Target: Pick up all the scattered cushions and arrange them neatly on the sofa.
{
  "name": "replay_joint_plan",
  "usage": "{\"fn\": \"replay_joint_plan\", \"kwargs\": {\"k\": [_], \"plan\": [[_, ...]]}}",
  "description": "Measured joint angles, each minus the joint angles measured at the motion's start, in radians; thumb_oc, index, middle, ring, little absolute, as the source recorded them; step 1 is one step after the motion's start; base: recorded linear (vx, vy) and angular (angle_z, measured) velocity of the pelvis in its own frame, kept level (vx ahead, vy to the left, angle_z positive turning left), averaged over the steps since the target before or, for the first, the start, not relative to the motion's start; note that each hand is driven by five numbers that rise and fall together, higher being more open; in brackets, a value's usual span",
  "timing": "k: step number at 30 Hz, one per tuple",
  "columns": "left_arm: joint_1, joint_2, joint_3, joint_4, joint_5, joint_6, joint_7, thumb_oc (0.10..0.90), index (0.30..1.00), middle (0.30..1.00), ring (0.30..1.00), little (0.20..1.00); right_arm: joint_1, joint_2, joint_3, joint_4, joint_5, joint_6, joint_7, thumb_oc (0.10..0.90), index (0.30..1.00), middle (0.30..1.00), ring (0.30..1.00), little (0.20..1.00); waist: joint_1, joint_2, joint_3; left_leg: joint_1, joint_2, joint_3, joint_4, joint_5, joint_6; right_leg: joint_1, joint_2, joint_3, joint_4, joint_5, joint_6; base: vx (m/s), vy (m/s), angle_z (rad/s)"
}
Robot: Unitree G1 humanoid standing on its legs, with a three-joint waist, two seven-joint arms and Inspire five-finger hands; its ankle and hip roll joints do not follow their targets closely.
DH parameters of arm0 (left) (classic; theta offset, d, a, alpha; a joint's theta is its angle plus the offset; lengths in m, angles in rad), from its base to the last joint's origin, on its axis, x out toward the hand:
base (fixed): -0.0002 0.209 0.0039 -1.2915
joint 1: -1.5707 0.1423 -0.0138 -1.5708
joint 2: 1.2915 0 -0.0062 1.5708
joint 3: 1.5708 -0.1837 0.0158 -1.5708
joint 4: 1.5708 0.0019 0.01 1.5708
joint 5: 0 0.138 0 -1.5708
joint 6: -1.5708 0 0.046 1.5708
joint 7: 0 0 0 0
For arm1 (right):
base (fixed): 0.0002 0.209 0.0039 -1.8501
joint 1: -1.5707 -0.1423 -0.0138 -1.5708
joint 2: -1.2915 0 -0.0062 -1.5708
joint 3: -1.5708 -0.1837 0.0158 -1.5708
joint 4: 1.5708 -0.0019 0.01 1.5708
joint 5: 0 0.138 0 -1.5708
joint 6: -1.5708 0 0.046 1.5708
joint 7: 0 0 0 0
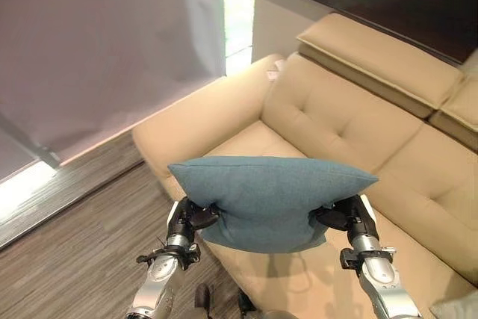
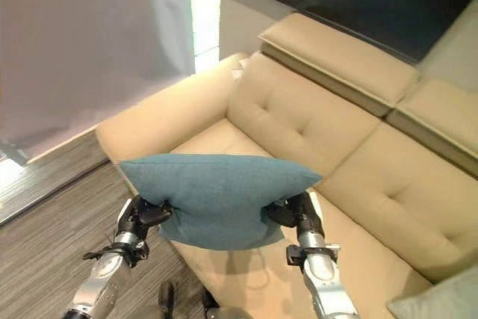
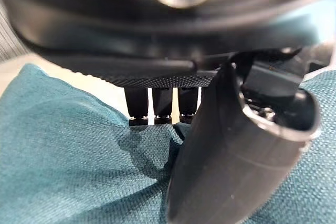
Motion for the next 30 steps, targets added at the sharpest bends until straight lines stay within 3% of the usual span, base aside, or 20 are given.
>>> {"fn": "replay_joint_plan", "kwargs": {"k": [3, 4, 5, 6, 8, 9, 10, 11, 13, 14, 15, 16, 17, 19, 21, 24, 26, 27, 30], "plan": [[0.001, 0.011, -0.002, 0.001, 0.000, 0.000, 0.000, 0.400, 0.300, 0.300, 0.300, 0.300, -0.001, 0.005, 0.001, -0.001, 0.000, 0.000, -0.006, 0.400, 0.300, 0.300, 0.300, 0.300, -0.007, 0.008, 0.001, 0.012, 0.006, -0.019, -0.019, 0.029, 0.022, 0.033, 0.021, 0.055, -0.012, -0.009, 0.007, 0.17, 0.201, -0.61], [-0.001, 0.007, -0.011, 0.001, 0.000, 0.000, 0.000, 0.400, 0.300, 0.300, 0.300, 0.300, 0.002, -0.002, -0.006, -0.004, 0.000, -0.001, -0.005, 0.400, 0.300, 0.300, 0.300, 0.300, -0.019, 0.037, 0.001, 0.037, 0.015, -0.020, -0.042, 0.036, 0.031, 0.045, 0.034, 0.078, -0.012, -0.021, 0.008, 0.16, 0.243, -0.55], [-0.003, 0.009, -0.018, 0.001, 0.000, 0.000, 0.000, 0.400, 0.300, 0.300, 0.300, 0.300, 0.001, 0.001, -0.007, -0.002, 0.000, -0.001, -0.005, 0.400, 0.300, 0.300, 0.300, 0.300, -0.026, 0.044, 0.001, 0.043, 0.014, -0.017, -0.050, 0.064, 0.047, 0.047, 0.033, 0.088, -0.010, -0.027, 0.011, 0.11, 0.226, -0.80], [-0.001, 0.009, -0.026, -0.001, 0.000, 0.000, 0.000, 0.400, 0.300, 0.300, 0.300, 0.300, 0.001, 0.005, -0.013, -0.005, -0.001, -0.001, -0.005, 0.400, 0.300, 0.300, 0.300, 0.300, -0.028, 0.059, 0.001, 0.075, 0.016, 0.035, -0.089, 0.115, 0.069, 0.022, 0.027, 0.129, 0.028, -0.058, 0.036, 0.08, 0.216, -0.79], [0.000, 0.017, -0.025, -0.001, 0.000, 0.000, 0.000, 0.400, 0.300, 0.300, 0.300, 0.300, -0.002, 0.007, -0.006, -0.007, -0.002, 0.000, -0.004, 0.400, 0.300, 0.300, 0.300, 0.300, -0.019, 0.070, 0.000, 0.094, 0.015, 0.086, -0.114, 0.134, 0.089, -0.002, 0.020, 0.167, 0.089, -0.098, 0.060, 0.05, 0.194, -0.93], [-0.001, 0.032, -0.023, -0.005, 0.000, -0.001, 0.000, 0.400, 0.300, 0.300, 0.300, 0.300, -0.001, 0.011, 0.000, -0.010, -0.002, 0.000, -0.002, 0.400, 0.300, 0.300, 0.300, 0.300, -0.028, 0.079, 0.001, 0.110, 0.005, 0.159, -0.131, 0.157, 0.110, -0.048, -0.003, 0.180, 0.154, -0.138, 0.095, 0.05, 0.174, -1.27], [0.001, 0.039, -0.008, -0.008, 0.000, -0.001, 0.000, 0.400, 0.300, 0.300, 0.300, 0.300, -0.011, 0.013, 0.015, -0.010, -0.002, 0.000, 0.000, 0.400, 0.300, 0.300, 0.300, 0.300, 0.005, 0.078, 0.002, 0.121, 0.002, 0.223, -0.142, 0.152, 0.126, -0.084, -0.023, 0.171, 0.205, -0.161, 0.118, 0.04, 0.145, -1.42], [0.001, 0.042, 0.004, -0.008, 0.000, 0.000, 0.001, 0.400, 0.300, 0.300, 0.300, 0.300, -0.011, 0.015, 0.024, -0.012, -0.002, 0.000, 0.006, 0.400, 0.300, 0.300, 0.300, 0.300, 0.012, 0.077, 0.001, 0.123, -0.012, 0.249, -0.140, 0.151, 0.128, -0.101, -0.051, 0.158, 0.220, -0.172, 0.139, 0.04, 0.136, -1.14], [-0.001, 0.052, 0.013, -0.009, 0.000, -0.001, 0.002, 0.400, 0.300, 0.300, 0.300, 0.300, -0.013, 0.017, 0.039, -0.010, -0.002, 0.000, 0.010, 0.400, 0.300, 0.300, 0.300, 0.300, 0.005, 0.081, 0.004, 0.130, -0.024, 0.289, -0.141, 0.139, 0.145, -0.127, -0.092, 0.099, 0.247, -0.186, 0.161, 0.04, 0.121, -0.80], [0.002, 0.066, 0.032, -0.009, 0.000, -0.002, 0.003, 0.400, 0.300, 0.300, 0.300, 0.300, -0.019, 0.020, 0.062, -0.008, -0.002, 0.000, 0.018, 0.400, 0.300, 0.300, 0.300, 0.300, 0.020, 0.076, 0.008, 0.147, -0.025, 0.360, -0.143, 0.121, 0.166, -0.165, -0.132, -0.029, 0.309, -0.205, 0.188, 0.05, 0.104, -1.12], [0.002, 0.073, 0.040, -0.009, 0.000, -0.002, 0.004, 0.400, 0.300, 0.300, 0.300, 0.300, -0.020, 0.023, 0.068, -0.008, -0.002, 0.000, 0.022, 0.400, 0.300, 0.300, 0.300, 0.300, 0.032, 0.072, 0.012, 0.160, -0.026, 0.387, -0.147, 0.117, 0.168, -0.170, -0.151, -0.110, 0.326, -0.206, 0.190, 0.05, 0.075, -1.14], [0.002, 0.079, 0.042, -0.009, 0.000, -0.002, 0.004, 0.400, 0.300, 0.300, 0.300, 0.300, -0.020, 0.026, 0.070, -0.008, -0.002, 0.000, 0.027, 0.400, 0.300, 0.300, 0.300, 0.300, 0.039, 0.071, 0.013, 0.164, -0.027, 0.398, -0.147, 0.113, 0.167, -0.165, -0.159, -0.150, 0.326, -0.205, 0.190, 0.06, 0.058, -0.90], [0.003, 0.079, 0.050, -0.010, 0.000, -0.003, 0.004, 0.400, 0.300, 0.300, 0.300, 0.300, -0.021, 0.035, 0.070, -0.004, -0.002, 0.000, 0.033, 0.400, 0.300, 0.300, 0.300, 0.300, 0.039, 0.067, 0.018, 0.189, -0.025, 0.437, -0.162, 0.096, 0.159, -0.156, -0.191, -0.262, 0.305, -0.197, 0.177, 0.09, 0.030, -0.84], [0.010, 0.082, 0.055, -0.010, 0.000, -0.003, 0.003, 0.400, 0.300, 0.300, 0.300, 0.300, -0.019, 0.049, 0.069, -0.004, -0.002, 0.000, 0.035, 0.400, 0.300, 0.300, 0.300, 0.300, 0.037, 0.052, 0.018, 0.201, -0.019, 0.473, -0.159, 0.081, 0.140, -0.154, -0.213, -0.310, 0.302, -0.185, 0.171, 0.08, 0.004, -0.64], [0.016, 0.077, 0.059, -0.011, 0.000, -0.003, 0.001, 0.400, 0.300, 0.300, 0.300, 0.300, -0.019, 0.048, 0.066, -0.004, -0.002, 0.000, 0.037, 0.400, 0.300, 0.300, 0.300, 0.300, 0.032, 0.043, 0.020, 0.208, -0.013, 0.483, -0.158, 0.078, 0.134, -0.154, -0.215, -0.317, 0.299, -0.158, 0.159, 0.10, -0.044, -0.30], [0.015, 0.054, 0.042, -0.015, 0.000, -0.002, -0.004, 0.400, 0.300, 0.300, 0.300, 0.300, -0.004, 0.048, 0.024, -0.003, -0.002, 0.000, 0.036, 0.400, 0.300, 0.300, 0.300, 0.300, 0.018, 0.042, 0.020, 0.197, 0.023, 0.463, -0.130, 0.087, 0.112, -0.096, -0.154, -0.284, 0.201, -0.124, 0.122, 0.10, -0.122, 0.02], [0.013, 0.051, 0.036, -0.016, 0.000, -0.002, -0.013, 0.400, 0.300, 0.300, 0.300, 0.300, -0.001, 0.042, 0.013, -0.002, 0.003, 0.000, 0.033, 0.400, 0.300, 0.300, 0.300, 0.300, 0.018, 0.031, 0.021, 0.155, 0.038, 0.414, -0.023, 0.066, 0.074, -0.086, -0.155, -0.293, 0.196, -0.136, 0.090, 0.01, -0.052, 0.17], [0.013, 0.048, 0.035, -0.016, 0.000, -0.002, -0.013, 0.400, 0.300, 0.300, 0.300, 0.300, -0.003, 0.038, 0.013, -0.003, 0.003, 0.000, 0.033, 0.400, 0.300, 0.300, 0.300, 0.300, 0.023, 0.026, 0.020, 0.131, 0.037, 0.395, 0.026, 0.068, 0.072, -0.083, -0.162, -0.293, 0.196, -0.134, 0.081, 0.00, 0.000, 0.00], [0.012, 0.031, 0.034, -0.022, 0.000, -0.002, -0.013, 0.400, 0.300, 0.300, 0.300, 0.300, -0.010, 0.006, 0.015, -0.005, 0.007, 0.000, 0.033, 0.400, 0.300, 0.300, 0.300, 0.300, 0.033, 0.043, 0.022, 0.089, 0.032, 0.278, 0.118, 0.068, 0.060, -0.054, -0.165, -0.284, 0.172, -0.121, 0.059, 0.07, 0.060, -0.05]]}}
